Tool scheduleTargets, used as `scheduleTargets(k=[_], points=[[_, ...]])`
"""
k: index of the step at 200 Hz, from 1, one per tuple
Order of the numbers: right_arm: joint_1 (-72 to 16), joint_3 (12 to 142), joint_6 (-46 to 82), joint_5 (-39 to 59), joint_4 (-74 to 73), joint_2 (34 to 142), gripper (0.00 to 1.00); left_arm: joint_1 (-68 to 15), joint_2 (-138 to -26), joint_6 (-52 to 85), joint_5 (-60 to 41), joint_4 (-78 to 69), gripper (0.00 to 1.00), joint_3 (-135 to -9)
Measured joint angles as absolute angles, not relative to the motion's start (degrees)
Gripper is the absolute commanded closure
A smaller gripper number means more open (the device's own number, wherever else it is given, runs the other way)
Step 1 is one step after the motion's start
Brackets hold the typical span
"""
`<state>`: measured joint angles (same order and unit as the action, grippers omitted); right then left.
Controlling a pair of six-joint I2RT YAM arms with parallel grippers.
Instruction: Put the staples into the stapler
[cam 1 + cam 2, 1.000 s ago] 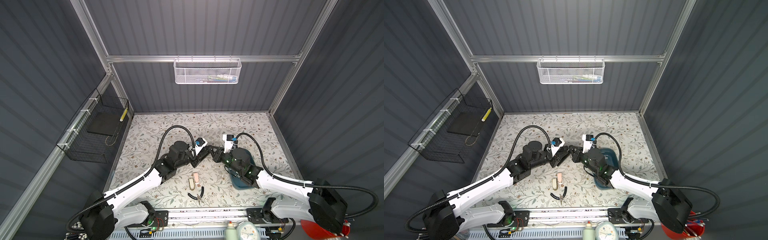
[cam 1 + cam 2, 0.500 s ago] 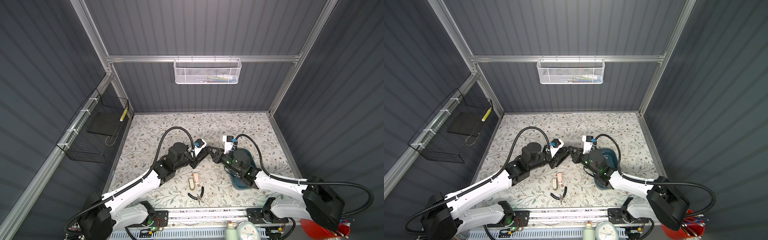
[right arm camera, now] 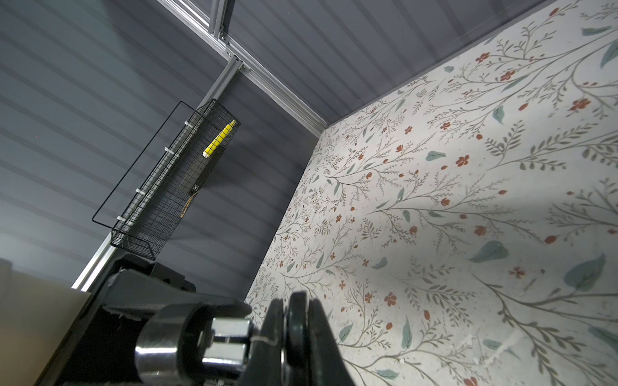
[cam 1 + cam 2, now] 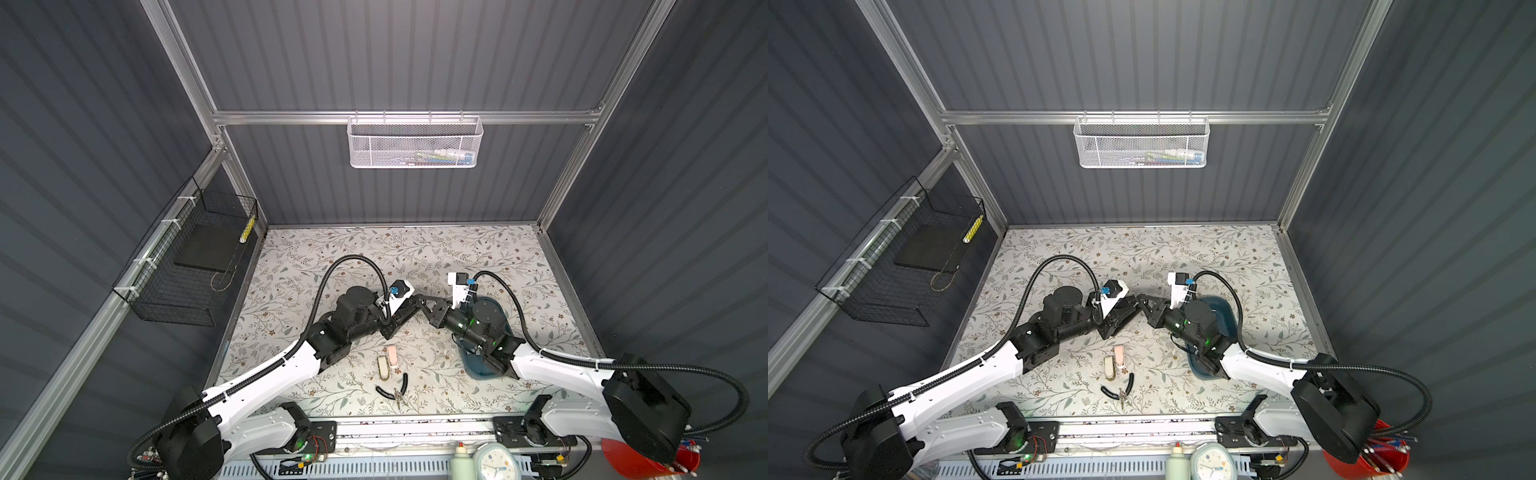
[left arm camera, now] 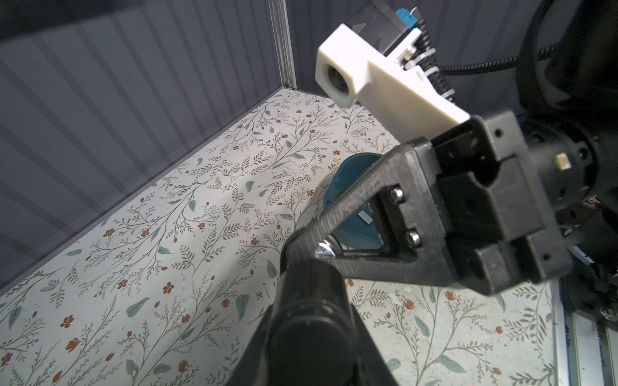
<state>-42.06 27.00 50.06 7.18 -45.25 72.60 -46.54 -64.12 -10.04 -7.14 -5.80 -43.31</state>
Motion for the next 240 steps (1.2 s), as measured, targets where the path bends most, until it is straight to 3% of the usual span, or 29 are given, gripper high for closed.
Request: scheduleTargets(k=[25,71,93,155,183,199,224,240], points=[[-36.29,25.85,54.0,3.36,-42.98,73.58,1.0,-45.87,-60.64,-10.17,-7.53,-5.91,1.0,-42.35],[-36.03,25.82,54.65,3.68,-43.51,73.6,1.0,-45.63,-60.27,-10.28,-8.56,-6.22,1.0,-42.22],[-35.97,25.56,53.87,4.05,-43.79,73.1,0.74,-45.65,-60.29,-10.28,-8.19,-6.26,1.0,-42.22],[-33.69,24.14,44.23,-3.49,-34.44,60.34,0.24,-46.13,-64.14,-12.03,-6.61,1.41,1.0,-50.7],[-33.56,24.8,39.11,-5.74,-32.86,53.91,0.15,-46.13,-69.36,-14.68,-6.55,10.9,1.0,-64.82],[-33.56,25.15,36.25,-6.52,-32.58,51.64,0.15,-46.13,-72.73,-18.0,-6.33,16.19,1.0,-72.66],[-33.54,19.18,30.13,-3.51,-41.41,48.8,0.07,-45.69,-77.17,-26.37,-6.76,24.71,1.0,-80.95],[-33.56,11.62,25.1,0.67,-48.88,47.79,0.13,-45.36,-80.05,-33.43,-8.36,29.85,1.0,-83.48]])
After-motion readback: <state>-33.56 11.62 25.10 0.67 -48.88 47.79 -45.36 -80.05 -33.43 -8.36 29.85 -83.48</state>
